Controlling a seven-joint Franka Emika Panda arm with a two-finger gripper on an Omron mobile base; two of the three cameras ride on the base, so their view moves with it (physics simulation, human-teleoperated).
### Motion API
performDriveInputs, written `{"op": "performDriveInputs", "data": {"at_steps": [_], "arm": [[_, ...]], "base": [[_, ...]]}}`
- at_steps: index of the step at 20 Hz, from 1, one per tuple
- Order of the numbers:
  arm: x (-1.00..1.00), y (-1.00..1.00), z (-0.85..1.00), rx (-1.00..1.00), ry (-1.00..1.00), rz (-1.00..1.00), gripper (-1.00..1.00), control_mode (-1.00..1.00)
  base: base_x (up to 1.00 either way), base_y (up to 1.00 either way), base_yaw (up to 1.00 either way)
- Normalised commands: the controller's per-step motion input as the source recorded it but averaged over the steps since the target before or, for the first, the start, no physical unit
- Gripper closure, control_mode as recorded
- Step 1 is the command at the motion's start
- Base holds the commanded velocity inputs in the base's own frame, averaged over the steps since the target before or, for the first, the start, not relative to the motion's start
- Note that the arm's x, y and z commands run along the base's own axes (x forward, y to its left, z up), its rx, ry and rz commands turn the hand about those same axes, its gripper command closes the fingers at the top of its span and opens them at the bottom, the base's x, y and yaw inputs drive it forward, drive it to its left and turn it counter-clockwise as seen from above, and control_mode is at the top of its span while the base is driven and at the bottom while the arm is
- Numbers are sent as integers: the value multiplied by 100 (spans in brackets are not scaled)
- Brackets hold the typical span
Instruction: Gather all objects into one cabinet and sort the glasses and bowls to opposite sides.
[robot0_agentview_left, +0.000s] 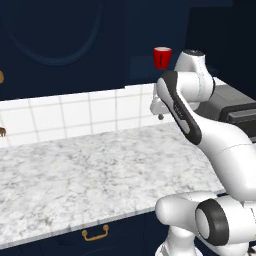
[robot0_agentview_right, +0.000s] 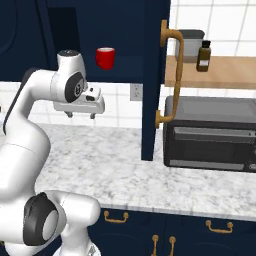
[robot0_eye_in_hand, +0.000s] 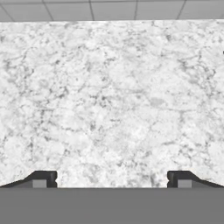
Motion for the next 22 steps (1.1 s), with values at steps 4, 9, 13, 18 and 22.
{"op": "performDriveInputs", "data": {"at_steps": [4, 9, 13, 18, 22], "arm": [[0, 0, 0, 0, 0, 0, -100, 100], [0, 0, 0, 0, 0, 0, -100, 100], [0, 0, 0, 0, 0, 0, -100, 100], [-10, 0, 32, 0, -34, 0, -100, -100], [-15, 0, 93, 0, -50, 0, -100, -100]], "base": [[47, 0, 0], [3, 0, 0], [0, 0, 0], [-2, 0, 0], [0, 0, 0]]}}
